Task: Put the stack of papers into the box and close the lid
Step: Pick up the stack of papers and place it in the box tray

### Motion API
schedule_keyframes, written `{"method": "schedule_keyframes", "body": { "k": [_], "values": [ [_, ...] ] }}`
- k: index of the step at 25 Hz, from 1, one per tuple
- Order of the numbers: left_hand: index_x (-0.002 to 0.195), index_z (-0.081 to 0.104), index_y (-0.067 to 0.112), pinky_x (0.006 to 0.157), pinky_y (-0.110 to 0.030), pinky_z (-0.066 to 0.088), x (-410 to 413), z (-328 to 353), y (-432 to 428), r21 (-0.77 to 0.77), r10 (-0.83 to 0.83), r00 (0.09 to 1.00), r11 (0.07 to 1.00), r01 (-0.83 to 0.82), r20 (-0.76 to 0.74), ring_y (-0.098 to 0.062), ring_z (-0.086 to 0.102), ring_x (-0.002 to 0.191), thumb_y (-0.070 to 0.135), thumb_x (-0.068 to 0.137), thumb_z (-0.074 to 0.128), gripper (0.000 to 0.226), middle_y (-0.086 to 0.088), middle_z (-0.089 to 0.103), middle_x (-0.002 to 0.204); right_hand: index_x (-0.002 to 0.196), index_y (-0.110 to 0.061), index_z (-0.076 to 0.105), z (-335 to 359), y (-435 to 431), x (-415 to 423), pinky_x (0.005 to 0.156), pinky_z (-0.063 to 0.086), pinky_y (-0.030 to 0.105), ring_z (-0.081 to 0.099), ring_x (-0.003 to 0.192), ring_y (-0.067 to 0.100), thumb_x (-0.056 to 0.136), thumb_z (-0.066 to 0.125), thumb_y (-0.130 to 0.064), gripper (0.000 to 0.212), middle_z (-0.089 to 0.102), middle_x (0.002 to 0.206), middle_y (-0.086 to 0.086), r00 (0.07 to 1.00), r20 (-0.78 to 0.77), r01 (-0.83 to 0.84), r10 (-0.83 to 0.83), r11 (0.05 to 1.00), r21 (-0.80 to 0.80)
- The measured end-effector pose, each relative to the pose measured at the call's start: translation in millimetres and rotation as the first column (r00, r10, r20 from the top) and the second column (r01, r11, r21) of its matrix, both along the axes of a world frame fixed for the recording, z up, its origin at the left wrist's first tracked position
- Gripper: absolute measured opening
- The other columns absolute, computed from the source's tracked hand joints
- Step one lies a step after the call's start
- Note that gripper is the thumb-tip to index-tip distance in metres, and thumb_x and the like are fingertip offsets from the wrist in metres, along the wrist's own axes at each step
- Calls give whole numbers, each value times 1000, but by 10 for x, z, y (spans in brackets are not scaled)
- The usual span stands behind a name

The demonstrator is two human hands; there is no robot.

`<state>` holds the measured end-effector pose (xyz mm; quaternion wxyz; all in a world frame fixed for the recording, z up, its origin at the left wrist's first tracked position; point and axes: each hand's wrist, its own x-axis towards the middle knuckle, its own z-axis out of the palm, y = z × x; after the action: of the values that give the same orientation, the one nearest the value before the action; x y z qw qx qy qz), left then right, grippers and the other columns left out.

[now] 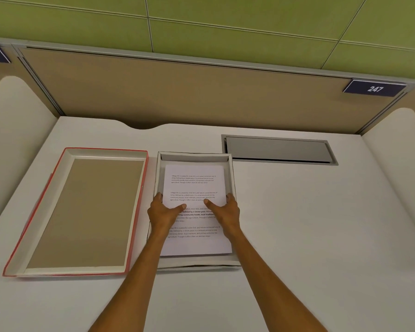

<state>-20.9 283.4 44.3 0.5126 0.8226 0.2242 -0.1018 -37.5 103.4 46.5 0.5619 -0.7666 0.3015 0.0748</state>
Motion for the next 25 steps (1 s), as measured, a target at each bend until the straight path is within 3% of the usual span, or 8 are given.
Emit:
{"method": "schedule_keyframes", "body": {
  "k": [7,10,11,13,14,16,19,25],
  "values": [
    [145,40,9,107,-49,47,-142,207,-43,93,-108,992,990,102,64,-34,55,130,33,80,80,80,-11,55,144,139,-12,41,37,-39,4,99,52,45,59,120,25,63,71,-71,101,55,139,4,999,29,-45,47,998,-47],
    [142,50,13,105,-41,50,-434,417,-21,-130,-13,999,991,17,31,-25,58,127,30,84,76,65,-6,58,142,146,-12,38,220,-61,181,107,41,40,49,129,19,85,68,-46,76,49,144,0,987,85,-125,133,987,-101],
    [135,57,10,101,-38,52,-568,508,-27,-353,83,992,929,-112,-94,-24,61,122,23,85,77,56,-9,63,136,147,-13,38,272,-75,280,110,37,37,45,135,21,86,67,-43,74,45,149,2,973,106,-191,204,974,-121],
    [123,61,-4,88,-39,60,-792,647,-31,-672,118,879,601,-434,-462,-32,66,114,10,84,75,44,-22,67,123,147,-14,40,335,-98,526,111,31,29,41,139,21,88,67,-40,70,42,152,5,909,125,-372,398,909,-186],
    [122,58,-9,83,-44,61,-864,667,-19,-695,69,801,456,-555,-594,-38,65,113,6,84,74,44,-29,64,122,145,-13,42,325,-116,666,110,30,27,41,139,21,88,68,-39,68,44,151,6,867,105,-453,487,858,-245],
    [125,55,-6,86,-55,58,-939,632,-2,-680,-8,717,325,-658,-697,-47,61,115,1,82,74,48,-34,54,128,142,-13,47,321,-140,923,111,33,30,45,135,23,86,69,-39,65,50,146,7,806,52,-536,589,765,-357],
    [125,60,8,101,-61,48,-941,603,-30,-678,-40,702,304,-669,-711,-51,58,117,1,81,75,47,-33,55,131,135,-11,55,315,-197,1226,110,40,38,52,129,25,85,70,-40,59,58,138,7,776,30,-560,630,710,-427],
    [116,63,11,107,-64,40,-772,534,-79,-647,-66,681,390,-656,-730,-47,52,123,4,83,74,35,-22,60,128,131,-12,59,171,-190,1552,102,39,34,55,125,26,86,68,-43,55,60,136,8,710,-80,-656,699,616,-436]
  ]
}}
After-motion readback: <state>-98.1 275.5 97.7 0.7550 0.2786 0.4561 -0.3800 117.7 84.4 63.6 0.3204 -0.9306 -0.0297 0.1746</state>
